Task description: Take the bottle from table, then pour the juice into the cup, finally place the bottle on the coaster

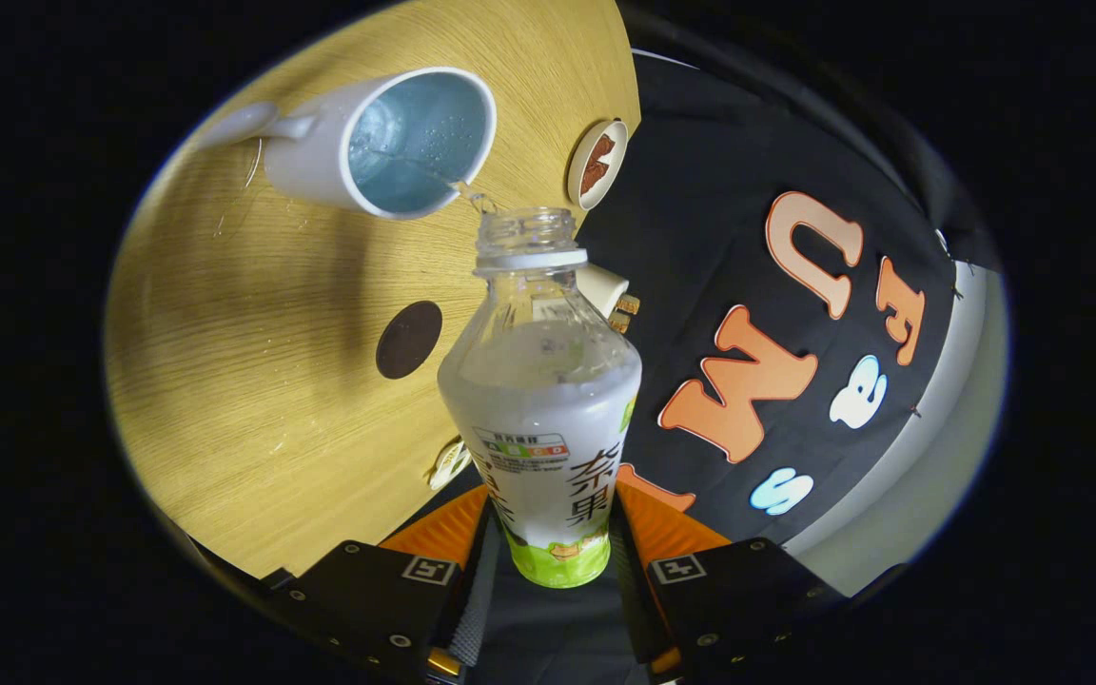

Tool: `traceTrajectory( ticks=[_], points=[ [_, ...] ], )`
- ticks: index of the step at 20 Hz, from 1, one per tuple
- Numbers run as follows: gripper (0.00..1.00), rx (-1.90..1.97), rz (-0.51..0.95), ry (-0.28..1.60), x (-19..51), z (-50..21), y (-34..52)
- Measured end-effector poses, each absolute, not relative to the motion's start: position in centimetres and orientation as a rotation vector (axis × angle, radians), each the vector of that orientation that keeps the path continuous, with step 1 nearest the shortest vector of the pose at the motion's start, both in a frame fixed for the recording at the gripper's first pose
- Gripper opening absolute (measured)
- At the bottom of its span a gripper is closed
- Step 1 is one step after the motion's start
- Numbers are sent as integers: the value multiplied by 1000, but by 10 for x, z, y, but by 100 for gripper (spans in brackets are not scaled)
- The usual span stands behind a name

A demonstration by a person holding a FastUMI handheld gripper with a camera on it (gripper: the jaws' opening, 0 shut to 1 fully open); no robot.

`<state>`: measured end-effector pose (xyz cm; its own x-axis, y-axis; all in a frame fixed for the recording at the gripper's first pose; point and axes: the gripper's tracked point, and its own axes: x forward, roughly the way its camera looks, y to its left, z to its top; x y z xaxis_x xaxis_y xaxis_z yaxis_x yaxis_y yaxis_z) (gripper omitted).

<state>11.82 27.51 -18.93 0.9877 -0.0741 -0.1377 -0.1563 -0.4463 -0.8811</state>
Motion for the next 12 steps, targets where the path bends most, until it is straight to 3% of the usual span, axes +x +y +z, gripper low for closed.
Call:
traceTrajectory(
  ticks=[12],
  points=[
    [59,-2126,83,112,119,-175,291]
  ],
)
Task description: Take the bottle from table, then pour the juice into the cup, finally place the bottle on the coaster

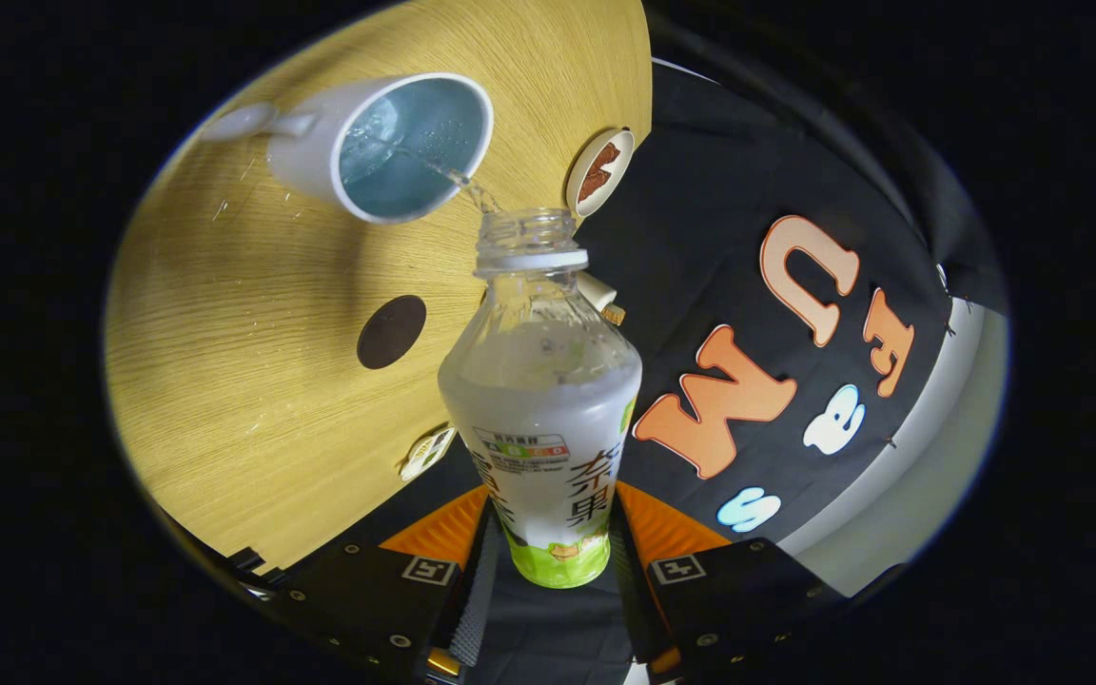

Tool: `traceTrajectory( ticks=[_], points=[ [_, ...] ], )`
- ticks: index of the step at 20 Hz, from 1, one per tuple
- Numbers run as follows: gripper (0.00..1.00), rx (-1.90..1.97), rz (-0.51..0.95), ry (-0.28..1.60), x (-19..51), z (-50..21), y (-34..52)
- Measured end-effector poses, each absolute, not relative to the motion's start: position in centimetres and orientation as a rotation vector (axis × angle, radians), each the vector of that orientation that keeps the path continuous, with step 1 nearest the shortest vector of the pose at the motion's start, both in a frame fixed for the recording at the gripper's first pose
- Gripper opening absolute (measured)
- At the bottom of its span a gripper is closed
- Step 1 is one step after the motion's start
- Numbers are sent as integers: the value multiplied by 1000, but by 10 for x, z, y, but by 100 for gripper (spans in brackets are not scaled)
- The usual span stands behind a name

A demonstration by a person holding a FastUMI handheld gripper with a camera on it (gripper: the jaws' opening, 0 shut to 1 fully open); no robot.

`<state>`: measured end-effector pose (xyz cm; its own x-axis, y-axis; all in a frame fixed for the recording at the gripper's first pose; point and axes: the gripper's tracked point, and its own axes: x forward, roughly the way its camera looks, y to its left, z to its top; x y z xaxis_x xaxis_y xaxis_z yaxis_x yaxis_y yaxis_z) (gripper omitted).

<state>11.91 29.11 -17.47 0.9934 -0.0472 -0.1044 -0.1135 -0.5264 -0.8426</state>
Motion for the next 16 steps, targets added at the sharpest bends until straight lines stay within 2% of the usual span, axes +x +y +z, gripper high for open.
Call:
traceTrajectory(
  ticks=[16],
  points=[
    [59,-2183,77,93,113,-166,294]
  ],
)
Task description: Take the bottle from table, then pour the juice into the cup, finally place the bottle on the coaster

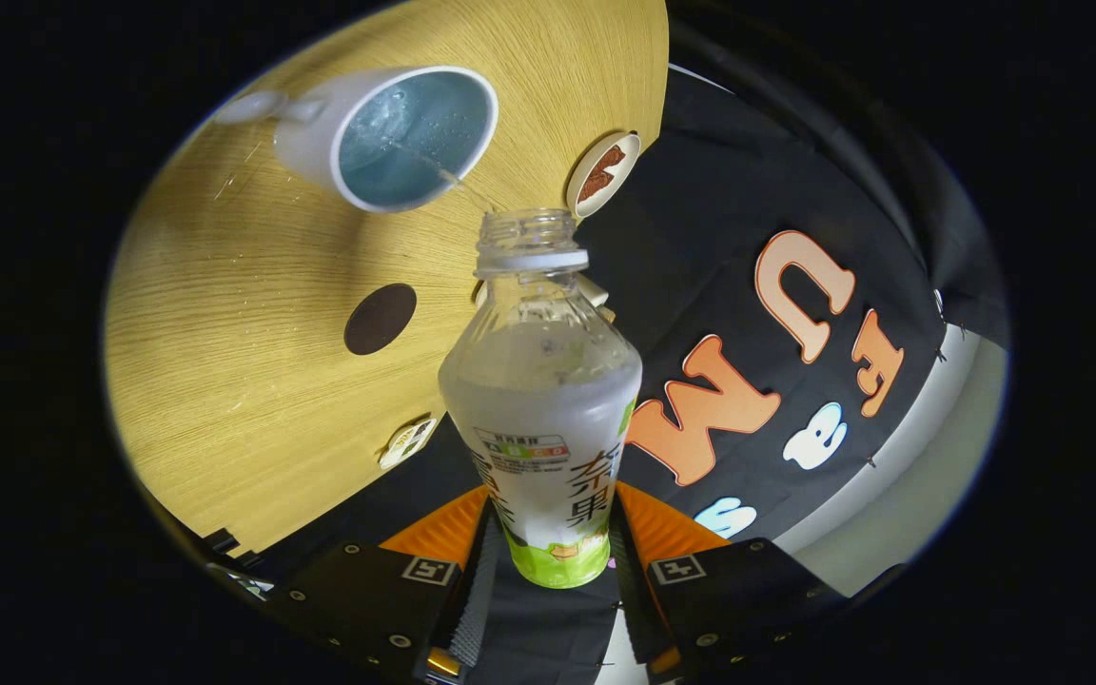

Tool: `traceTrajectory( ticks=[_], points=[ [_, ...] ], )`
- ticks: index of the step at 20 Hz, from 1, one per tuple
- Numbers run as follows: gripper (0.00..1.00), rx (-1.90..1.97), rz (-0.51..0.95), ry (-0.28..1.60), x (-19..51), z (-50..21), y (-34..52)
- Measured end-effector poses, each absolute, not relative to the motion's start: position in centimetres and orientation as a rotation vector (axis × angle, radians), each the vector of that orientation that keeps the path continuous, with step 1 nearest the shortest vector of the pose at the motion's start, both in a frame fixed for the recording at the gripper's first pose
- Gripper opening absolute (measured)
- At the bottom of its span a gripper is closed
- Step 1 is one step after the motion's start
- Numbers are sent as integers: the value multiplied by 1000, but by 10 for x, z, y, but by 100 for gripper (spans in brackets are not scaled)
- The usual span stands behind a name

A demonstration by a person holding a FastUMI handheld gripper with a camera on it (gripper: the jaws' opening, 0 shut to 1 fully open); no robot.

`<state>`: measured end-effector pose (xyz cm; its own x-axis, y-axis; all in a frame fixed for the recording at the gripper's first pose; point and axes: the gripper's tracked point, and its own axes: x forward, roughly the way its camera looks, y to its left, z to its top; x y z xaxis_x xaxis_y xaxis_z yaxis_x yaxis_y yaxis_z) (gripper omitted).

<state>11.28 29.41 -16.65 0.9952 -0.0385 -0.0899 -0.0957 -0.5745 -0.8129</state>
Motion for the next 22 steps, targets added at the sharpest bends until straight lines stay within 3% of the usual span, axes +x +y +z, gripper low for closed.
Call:
traceTrajectory(
  ticks=[9,22],
  points=[
    [59,-2085,98,88,113,-178,292],
    [60,-1408,202,259,112,-206,270]
  ],
)
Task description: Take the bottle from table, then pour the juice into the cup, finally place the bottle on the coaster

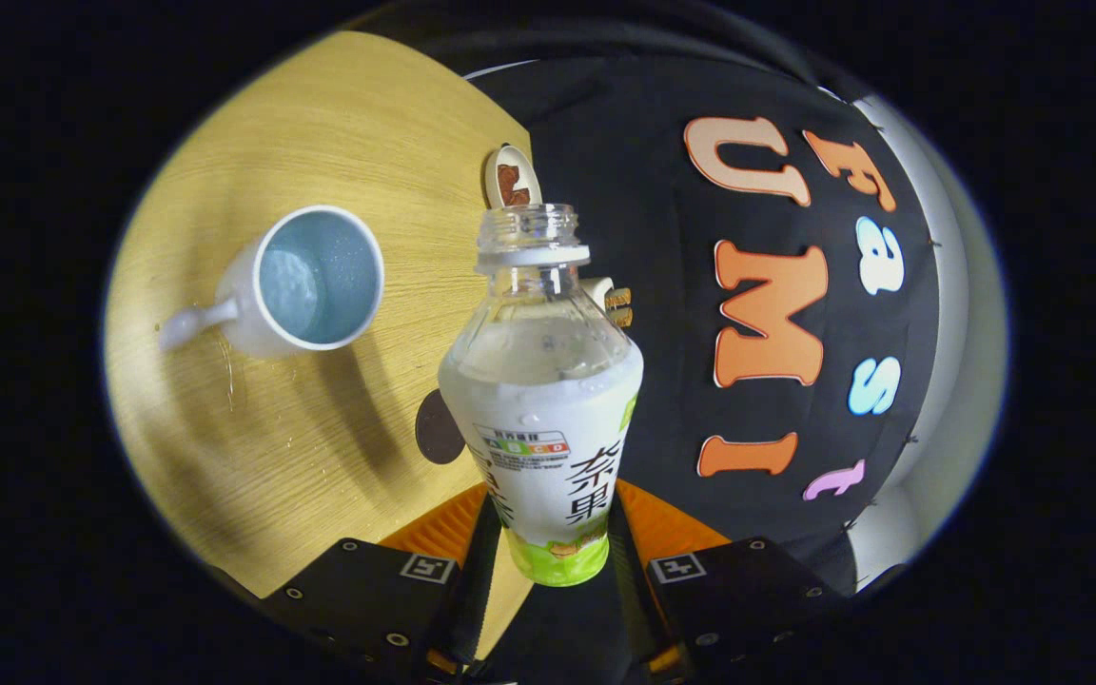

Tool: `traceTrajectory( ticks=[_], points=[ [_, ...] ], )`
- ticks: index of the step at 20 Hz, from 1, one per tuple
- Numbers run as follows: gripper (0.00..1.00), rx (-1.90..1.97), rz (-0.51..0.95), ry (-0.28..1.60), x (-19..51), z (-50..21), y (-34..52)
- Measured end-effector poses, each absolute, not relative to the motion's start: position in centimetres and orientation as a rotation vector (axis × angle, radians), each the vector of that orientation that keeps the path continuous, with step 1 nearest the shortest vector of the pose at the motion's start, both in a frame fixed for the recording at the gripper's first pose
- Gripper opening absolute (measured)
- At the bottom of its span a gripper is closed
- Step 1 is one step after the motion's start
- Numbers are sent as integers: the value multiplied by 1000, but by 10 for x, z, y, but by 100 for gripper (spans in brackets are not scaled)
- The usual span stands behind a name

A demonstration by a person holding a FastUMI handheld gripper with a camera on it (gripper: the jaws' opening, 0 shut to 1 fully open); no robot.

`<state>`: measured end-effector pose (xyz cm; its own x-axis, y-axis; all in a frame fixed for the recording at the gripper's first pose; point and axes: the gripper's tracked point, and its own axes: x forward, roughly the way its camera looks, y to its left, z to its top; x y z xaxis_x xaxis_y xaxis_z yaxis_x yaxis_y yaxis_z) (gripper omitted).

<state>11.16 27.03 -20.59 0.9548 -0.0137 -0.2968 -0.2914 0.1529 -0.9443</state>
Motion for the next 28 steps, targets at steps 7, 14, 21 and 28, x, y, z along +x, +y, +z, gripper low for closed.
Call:
traceTrajectory(
  ticks=[7,14,21,28],
  points=[
    [60,-977,218,283,140,-191,257],
    [60,-526,234,352,182,-226,240],
    [60,-180,304,429,228,-279,263],
    [60,-40,319,501,250,-322,266]
  ],
)
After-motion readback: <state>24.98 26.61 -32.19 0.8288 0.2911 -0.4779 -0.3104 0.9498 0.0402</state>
